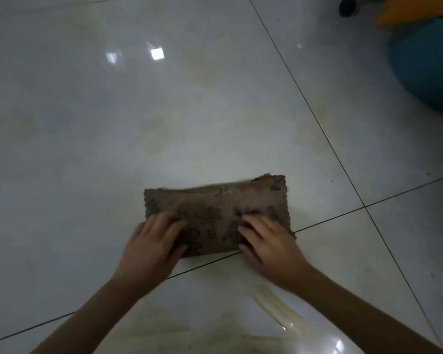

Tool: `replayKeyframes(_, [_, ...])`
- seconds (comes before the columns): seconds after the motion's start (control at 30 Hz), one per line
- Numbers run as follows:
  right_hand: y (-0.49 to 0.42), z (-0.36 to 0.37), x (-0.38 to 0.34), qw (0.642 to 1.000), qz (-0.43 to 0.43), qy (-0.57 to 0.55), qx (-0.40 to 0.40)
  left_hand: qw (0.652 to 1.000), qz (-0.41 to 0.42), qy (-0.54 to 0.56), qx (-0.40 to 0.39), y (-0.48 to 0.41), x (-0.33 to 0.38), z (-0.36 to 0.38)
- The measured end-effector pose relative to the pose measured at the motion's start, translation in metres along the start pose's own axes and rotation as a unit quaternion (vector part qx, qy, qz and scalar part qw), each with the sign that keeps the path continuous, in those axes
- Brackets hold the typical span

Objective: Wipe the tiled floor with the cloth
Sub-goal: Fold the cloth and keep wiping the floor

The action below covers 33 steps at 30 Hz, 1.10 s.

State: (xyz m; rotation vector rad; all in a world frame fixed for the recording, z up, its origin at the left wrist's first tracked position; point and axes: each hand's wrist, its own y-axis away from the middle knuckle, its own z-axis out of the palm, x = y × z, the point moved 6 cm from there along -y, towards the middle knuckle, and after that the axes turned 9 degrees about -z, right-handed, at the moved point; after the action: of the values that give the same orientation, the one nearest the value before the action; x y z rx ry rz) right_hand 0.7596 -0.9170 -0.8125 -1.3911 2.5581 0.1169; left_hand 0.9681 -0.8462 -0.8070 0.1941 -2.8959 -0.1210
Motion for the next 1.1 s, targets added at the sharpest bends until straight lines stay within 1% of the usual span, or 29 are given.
replayKeyframes(0.07, [0.004, 0.007, -0.007, 0.999, 0.012, -0.017, -0.025, 0.998, 0.023, -0.035, -0.052, 0.006, 0.001, 0.011])
replayKeyframes(0.13, [0.002, 0.005, -0.005, 0.999, 0.033, -0.034, -0.022, 0.996, 0.038, -0.048, -0.068, 0.009, -0.001, 0.013])
replayKeyframes(0.27, [-0.002, 0.002, -0.005, 0.997, 0.039, -0.058, -0.036, 0.989, 0.098, -0.094, -0.057, 0.016, -0.004, 0.01])
replayKeyframes(0.37, [-0.003, 0.0, -0.008, 0.997, 0.039, -0.052, -0.037, 0.984, 0.107, -0.131, -0.052, 0.019, -0.009, 0.002])
replayKeyframes(0.43, [-0.003, 0.002, -0.008, 0.996, 0.045, -0.064, -0.046, 0.981, 0.126, -0.145, -0.032, 0.021, -0.008, -0.003])
replayKeyframes(0.5, [-0.003, 0.006, -0.007, 0.994, 0.052, -0.082, -0.052, 0.983, 0.112, -0.144, -0.025, 0.019, -0.006, -0.005])
replayKeyframes(0.53, [-0.003, 0.007, -0.006, 0.993, 0.056, -0.091, -0.047, 0.989, 0.089, -0.12, -0.019, 0.016, -0.006, -0.006])
replayKeyframes(0.57, [-0.002, 0.006, -0.004, 0.992, 0.059, -0.101, -0.04, 0.996, 0.05, -0.071, -0.019, 0.012, -0.006, -0.008])
replayKeyframes(0.6, [-0.002, 0.005, -0.003, 0.991, 0.062, -0.111, -0.034, 1.0, -0.002, 0.002, -0.016, 0.007, -0.008, -0.009])
replayKeyframes(0.67, [-0.001, 0.005, 0.0, 0.989, 0.062, -0.13, -0.031, 0.986, -0.092, 0.141, 0.003, -0.001, -0.014, -0.01])
replayKeyframes(0.7, [0.0, 0.006, 0.002, 0.988, 0.06, -0.138, -0.034, 0.969, -0.135, 0.208, 0.018, -0.006, -0.015, -0.011])
replayKeyframes(0.73, [0.0, 0.006, 0.004, 0.987, 0.061, -0.147, -0.038, 0.943, -0.176, 0.28, 0.026, -0.01, -0.016, -0.013])
replayKeyframes(0.8, [0.001, 0.007, 0.007, 0.981, 0.073, -0.173, -0.049, 0.879, -0.242, 0.409, 0.043, -0.018, -0.01, -0.02])
replayKeyframes(0.83, [0.0, 0.008, 0.008, 0.976, 0.081, -0.192, -0.055, 0.859, -0.257, 0.441, 0.046, -0.022, -0.004, -0.023])
replayKeyframes(0.87, [-0.001, 0.007, 0.008, 0.969, 0.094, -0.22, -0.057, 0.862, -0.252, 0.438, 0.046, -0.028, 0.005, -0.028])
replayKeyframes(0.9, [-0.001, 0.006, 0.01, 0.959, 0.112, -0.255, -0.055, 0.882, -0.223, 0.412, 0.044, -0.034, 0.018, -0.034])
replayKeyframes(0.93, [-0.002, 0.004, 0.013, 0.945, 0.135, -0.295, -0.048, 0.906, -0.171, 0.385, 0.041, -0.041, 0.033, -0.039])
replayKeyframes(0.97, [-0.003, 0.001, 0.018, 0.925, 0.166, -0.339, -0.033, 0.929, -0.109, 0.352, 0.036, -0.048, 0.051, -0.044])
replayKeyframes(1.0, [-0.002, -0.003, 0.025, 0.899, 0.207, -0.386, -0.012, 0.945, -0.048, 0.323, 0.023, -0.054, 0.07, -0.045])
replayKeyframes(1.03, [0.0, -0.007, 0.033, 0.863, 0.255, -0.437, 0.015, 0.957, -0.001, 0.291, 0.003, -0.058, 0.088, -0.043])
replayKeyframes(1.07, [0.004, -0.01, 0.04, 0.813, 0.3, -0.497, 0.047, 0.964, 0.033, 0.261, -0.02, -0.062, 0.105, -0.039])
replayKeyframes(1.1, [0.007, -0.012, 0.045, 0.747, 0.338, -0.567, 0.082, 0.971, 0.055, 0.229, -0.044, -0.065, 0.12, -0.033])
